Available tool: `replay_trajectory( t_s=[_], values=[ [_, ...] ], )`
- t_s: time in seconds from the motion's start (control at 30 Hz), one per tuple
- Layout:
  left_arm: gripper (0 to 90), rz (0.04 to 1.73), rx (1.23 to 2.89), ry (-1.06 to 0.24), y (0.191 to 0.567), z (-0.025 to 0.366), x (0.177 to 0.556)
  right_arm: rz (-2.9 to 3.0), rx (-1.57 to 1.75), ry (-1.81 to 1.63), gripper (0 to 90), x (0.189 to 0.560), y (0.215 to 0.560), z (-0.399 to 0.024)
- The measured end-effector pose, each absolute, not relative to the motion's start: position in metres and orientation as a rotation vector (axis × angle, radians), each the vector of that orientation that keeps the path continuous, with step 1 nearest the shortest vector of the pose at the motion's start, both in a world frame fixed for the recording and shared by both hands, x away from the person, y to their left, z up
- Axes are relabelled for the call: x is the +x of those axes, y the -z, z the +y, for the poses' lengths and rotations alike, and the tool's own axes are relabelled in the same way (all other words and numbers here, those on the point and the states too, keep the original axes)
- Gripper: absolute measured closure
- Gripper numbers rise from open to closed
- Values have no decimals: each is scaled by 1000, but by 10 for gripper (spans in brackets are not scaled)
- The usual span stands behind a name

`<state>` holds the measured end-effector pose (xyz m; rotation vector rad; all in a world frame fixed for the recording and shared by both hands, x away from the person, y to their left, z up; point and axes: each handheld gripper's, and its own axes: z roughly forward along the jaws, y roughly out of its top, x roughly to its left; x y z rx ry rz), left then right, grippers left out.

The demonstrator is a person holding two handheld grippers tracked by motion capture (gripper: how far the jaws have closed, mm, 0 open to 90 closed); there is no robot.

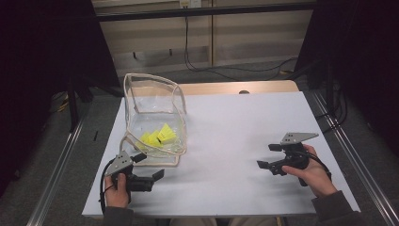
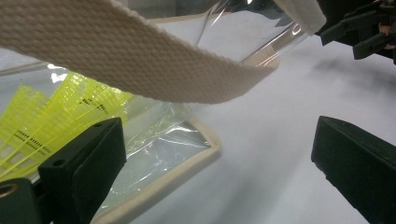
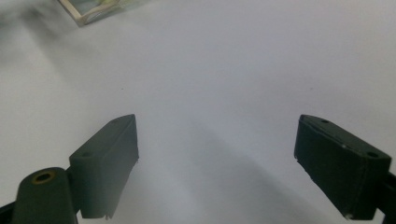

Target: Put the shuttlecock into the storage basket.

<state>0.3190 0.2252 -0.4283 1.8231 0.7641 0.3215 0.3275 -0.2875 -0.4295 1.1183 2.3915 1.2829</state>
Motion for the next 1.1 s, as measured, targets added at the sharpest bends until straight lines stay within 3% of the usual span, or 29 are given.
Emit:
replay_trajectory(
  t_s=[1.1],
  values=[
    [30, 762, 1826, -321, 428, 225, 319, 2370, 1095, -1292, 121, 320, 436, -294]
  ],
)
